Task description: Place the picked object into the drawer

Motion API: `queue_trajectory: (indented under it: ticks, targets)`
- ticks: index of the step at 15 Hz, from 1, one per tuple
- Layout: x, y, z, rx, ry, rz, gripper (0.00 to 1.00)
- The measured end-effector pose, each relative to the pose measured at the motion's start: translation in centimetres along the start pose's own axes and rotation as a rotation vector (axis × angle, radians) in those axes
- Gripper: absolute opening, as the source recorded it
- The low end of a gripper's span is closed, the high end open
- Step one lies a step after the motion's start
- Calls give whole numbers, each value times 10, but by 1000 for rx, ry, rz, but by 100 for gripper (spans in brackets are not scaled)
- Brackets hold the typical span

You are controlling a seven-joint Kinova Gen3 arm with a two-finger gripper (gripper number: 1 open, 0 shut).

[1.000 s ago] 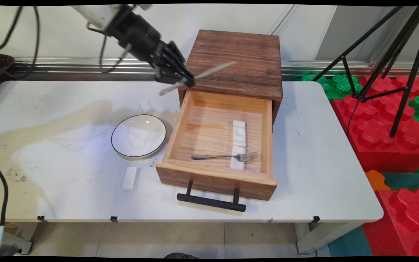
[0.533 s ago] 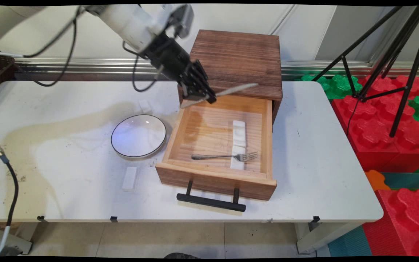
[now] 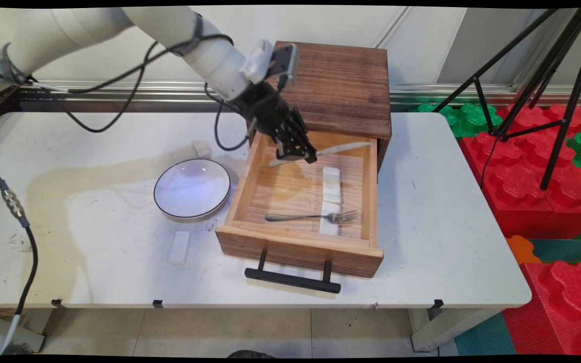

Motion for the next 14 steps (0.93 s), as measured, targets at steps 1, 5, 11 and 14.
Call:
queue_trajectory:
  ticks: [1, 5, 11, 14]
  targets:
    - [-1, -1, 8, 0, -7, -1, 0]
    - [-8, -3, 35, -5, -38, -9, 0]
    - [-16, -5, 59, -9, -66, -20, 0]
    - [-22, -7, 69, -9, -83, -29, 0]
